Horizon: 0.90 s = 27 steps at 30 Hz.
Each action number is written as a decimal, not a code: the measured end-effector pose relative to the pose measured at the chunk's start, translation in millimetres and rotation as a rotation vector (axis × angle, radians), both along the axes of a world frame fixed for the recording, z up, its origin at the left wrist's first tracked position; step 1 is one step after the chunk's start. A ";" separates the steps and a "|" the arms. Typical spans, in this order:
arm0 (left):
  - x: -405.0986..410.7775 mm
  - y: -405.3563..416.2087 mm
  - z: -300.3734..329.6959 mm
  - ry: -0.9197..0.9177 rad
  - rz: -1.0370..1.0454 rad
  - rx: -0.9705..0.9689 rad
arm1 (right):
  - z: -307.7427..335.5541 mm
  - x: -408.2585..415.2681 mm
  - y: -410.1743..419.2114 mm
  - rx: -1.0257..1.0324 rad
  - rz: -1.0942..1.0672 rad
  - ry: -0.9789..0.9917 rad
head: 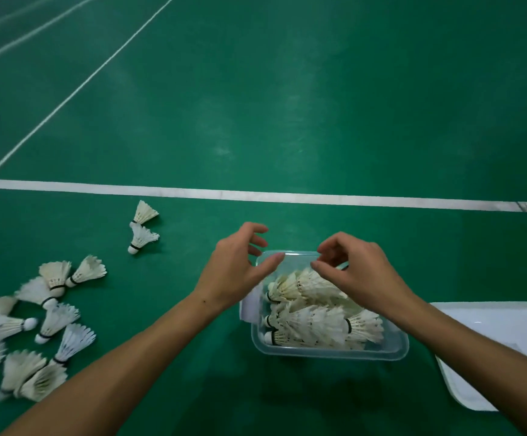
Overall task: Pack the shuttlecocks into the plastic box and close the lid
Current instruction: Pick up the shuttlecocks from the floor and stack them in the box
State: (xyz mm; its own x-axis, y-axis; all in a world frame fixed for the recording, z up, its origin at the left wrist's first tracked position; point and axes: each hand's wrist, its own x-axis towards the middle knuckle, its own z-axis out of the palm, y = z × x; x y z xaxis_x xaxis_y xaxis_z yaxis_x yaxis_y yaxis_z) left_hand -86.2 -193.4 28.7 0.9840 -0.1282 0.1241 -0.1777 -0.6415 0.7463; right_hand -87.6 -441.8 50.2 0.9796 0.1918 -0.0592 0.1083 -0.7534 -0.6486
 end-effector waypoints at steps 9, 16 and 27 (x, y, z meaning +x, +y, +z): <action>-58.4 162.4 -17.6 0.053 0.355 -0.059 | -0.8 25.7 143.3 -0.060 0.374 0.033; -69.6 294.2 -60.3 0.190 0.562 0.102 | -50.2 56.6 274.5 -0.033 0.457 0.078; -1.4 421.3 -84.0 0.398 0.410 0.875 | -128.2 118.8 382.3 -0.064 0.353 0.083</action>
